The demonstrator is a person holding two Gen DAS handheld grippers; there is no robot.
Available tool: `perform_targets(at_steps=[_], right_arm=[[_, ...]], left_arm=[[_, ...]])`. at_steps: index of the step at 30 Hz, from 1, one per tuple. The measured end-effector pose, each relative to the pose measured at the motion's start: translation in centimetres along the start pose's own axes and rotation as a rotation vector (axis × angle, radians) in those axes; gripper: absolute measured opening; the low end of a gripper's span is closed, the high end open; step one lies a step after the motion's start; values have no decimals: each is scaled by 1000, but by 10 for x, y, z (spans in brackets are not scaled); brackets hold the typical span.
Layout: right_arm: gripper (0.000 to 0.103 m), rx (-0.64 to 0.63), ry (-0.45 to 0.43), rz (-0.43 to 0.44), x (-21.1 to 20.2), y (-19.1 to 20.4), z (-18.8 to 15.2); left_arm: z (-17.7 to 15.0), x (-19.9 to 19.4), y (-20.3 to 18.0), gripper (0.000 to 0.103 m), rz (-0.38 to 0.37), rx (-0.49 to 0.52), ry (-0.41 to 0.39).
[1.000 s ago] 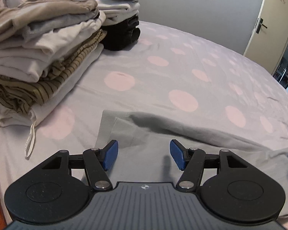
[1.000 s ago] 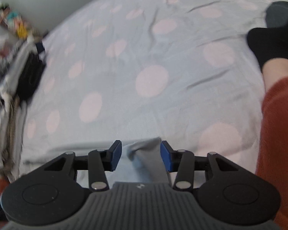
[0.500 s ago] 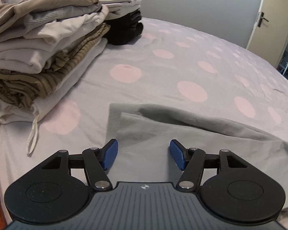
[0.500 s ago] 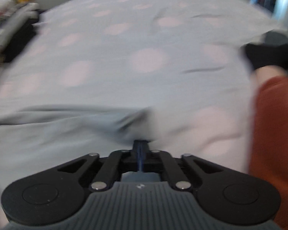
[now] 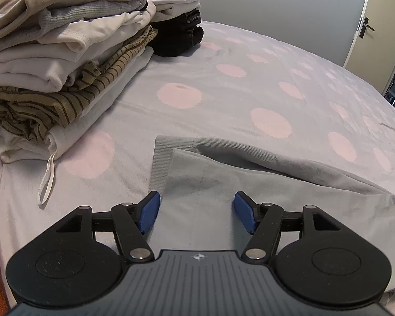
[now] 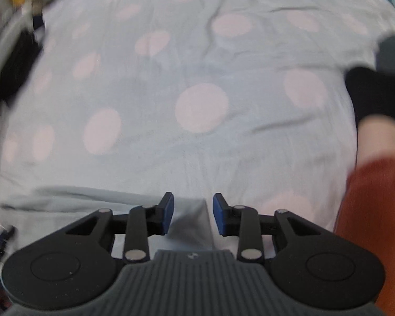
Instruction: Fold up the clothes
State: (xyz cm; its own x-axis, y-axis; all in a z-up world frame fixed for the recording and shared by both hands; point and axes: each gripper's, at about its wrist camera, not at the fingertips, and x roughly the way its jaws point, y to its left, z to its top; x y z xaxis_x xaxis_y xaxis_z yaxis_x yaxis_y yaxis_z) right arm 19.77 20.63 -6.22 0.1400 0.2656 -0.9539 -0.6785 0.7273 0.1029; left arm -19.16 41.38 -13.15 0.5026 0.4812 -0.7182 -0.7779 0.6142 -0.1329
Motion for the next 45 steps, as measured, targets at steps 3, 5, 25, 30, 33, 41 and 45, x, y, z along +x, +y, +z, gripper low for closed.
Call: perform_targets(at_steps=[3, 5, 25, 30, 33, 41, 45], right_arm=[[39, -77, 161, -56, 24, 20, 21], [43, -137, 240, -101, 38, 36, 29], [7, -563, 489, -404, 70, 86, 34], [0, -518, 401, -508, 66, 62, 64], [2, -457, 375, -448, 56, 53, 68], [5, -360, 151, -137, 0, 44, 20], [9, -411, -52, -60, -19, 43, -27]], left_arm=[[1, 2, -2, 75, 6, 8, 2], [1, 2, -3, 75, 6, 10, 2], [3, 6, -3, 79, -2, 22, 26], [4, 7, -3, 79, 0, 37, 28], [4, 6, -3, 79, 0, 36, 27], [2, -4, 1, 79, -21, 7, -17], [2, -13, 0, 79, -24, 22, -65]])
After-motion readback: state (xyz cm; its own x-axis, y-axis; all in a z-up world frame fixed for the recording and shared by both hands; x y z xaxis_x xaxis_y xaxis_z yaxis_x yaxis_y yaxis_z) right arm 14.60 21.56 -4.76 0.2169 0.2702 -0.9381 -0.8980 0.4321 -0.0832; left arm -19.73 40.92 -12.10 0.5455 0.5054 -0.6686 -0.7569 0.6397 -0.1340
